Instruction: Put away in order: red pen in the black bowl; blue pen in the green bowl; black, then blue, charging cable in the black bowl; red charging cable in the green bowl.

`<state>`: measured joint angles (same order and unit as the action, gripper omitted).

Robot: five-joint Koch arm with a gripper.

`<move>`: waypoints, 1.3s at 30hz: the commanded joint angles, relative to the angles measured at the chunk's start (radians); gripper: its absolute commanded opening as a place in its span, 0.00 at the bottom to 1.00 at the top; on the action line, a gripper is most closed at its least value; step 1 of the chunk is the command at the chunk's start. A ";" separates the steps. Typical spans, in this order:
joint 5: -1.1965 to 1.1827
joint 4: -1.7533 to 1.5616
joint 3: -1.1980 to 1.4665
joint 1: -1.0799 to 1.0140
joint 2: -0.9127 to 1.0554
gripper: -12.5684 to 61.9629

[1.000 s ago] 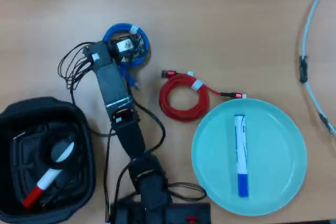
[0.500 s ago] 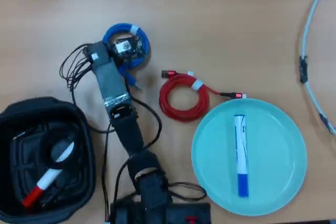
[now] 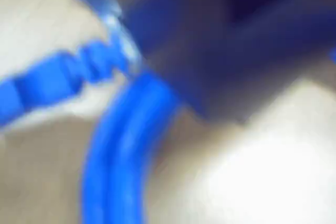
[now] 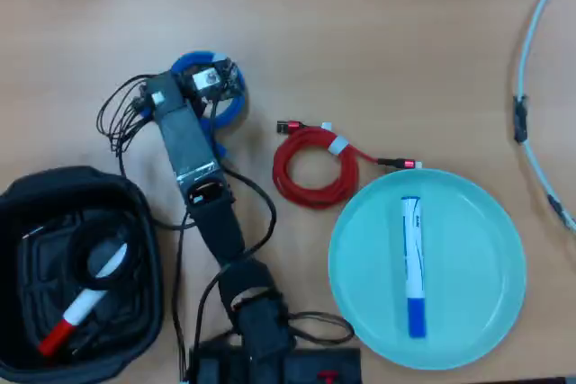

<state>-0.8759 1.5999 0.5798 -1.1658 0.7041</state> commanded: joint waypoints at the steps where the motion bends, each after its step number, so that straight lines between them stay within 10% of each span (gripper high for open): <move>1: -0.014 0.006 -0.077 0.023 0.003 0.03; 15: -0.100 0.126 -0.083 0.044 0.032 0.08; 39: -0.109 0.239 -0.071 0.130 0.845 0.08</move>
<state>-0.9695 1.8208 0.5844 -1.0937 1.4251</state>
